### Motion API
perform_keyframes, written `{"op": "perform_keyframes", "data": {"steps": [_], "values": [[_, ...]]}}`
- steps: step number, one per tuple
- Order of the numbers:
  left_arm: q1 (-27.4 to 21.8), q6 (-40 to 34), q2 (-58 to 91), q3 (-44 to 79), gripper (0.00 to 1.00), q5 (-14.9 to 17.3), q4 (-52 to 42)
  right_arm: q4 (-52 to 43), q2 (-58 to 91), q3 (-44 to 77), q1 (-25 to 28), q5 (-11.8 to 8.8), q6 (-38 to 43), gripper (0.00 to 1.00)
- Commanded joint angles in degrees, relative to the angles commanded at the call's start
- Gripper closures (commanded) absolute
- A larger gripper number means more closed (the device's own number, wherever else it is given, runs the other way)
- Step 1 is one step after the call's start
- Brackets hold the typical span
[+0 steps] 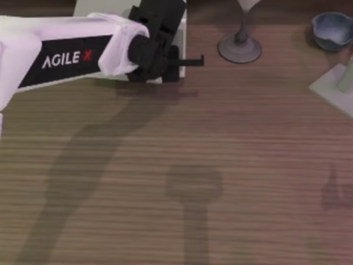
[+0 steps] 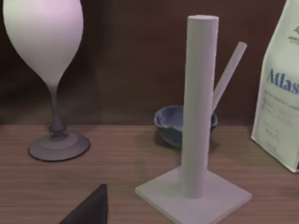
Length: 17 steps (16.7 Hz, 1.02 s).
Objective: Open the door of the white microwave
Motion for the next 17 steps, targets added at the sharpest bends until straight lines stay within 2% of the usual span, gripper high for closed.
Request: {"op": "perform_keyframes", "data": {"steps": [7, 17], "values": [[1.03, 3.58, -2.80, -4.23, 1.00, 2.16, 2.49, 0.00, 0.00, 0.00, 0.00, 0.00, 0.00, 0.00], [1.05, 3.64, -2.82, -4.33, 1.00, 2.20, 2.51, 0.00, 0.00, 0.00, 0.00, 0.00, 0.00, 0.00]]}}
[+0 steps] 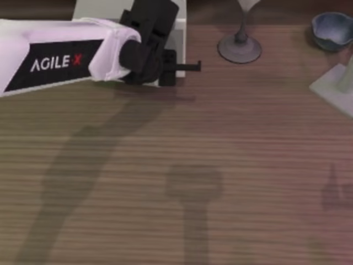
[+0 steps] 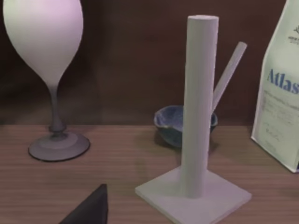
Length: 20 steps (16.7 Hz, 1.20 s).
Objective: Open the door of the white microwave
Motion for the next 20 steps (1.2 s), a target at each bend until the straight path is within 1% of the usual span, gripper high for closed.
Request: {"op": "perform_keyframes", "data": {"steps": [14, 16, 20], "values": [[0.00, 0.00, 0.00, 0.00, 1.00, 0.00, 0.00, 0.00, 0.00, 0.00, 0.00, 0.00, 0.00, 0.00], [-0.42, -0.14, 0.10, 0.05, 1.00, 0.47, 0.03, 0.00, 0.00, 0.00, 0.00, 0.00, 0.00, 0.00], [0.29, 1.98, -1.64, -2.15, 1.00, 1.79, 1.45, 0.00, 0.00, 0.00, 0.00, 0.00, 0.00, 0.00]]}}
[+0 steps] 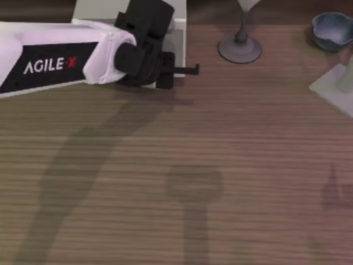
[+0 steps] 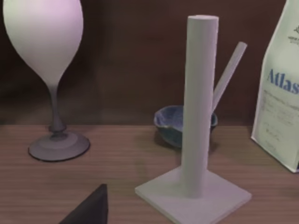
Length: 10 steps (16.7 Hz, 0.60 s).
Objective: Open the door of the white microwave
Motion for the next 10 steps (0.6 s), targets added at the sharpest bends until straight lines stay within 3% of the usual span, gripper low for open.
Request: {"op": "perform_keyframes", "data": {"steps": [10], "values": [[0.46, 1.48, -0.84, -1.74, 1.00, 0.95, 0.70, 0.00, 0.00, 0.00, 0.00, 0.00, 0.00, 0.00]]}}
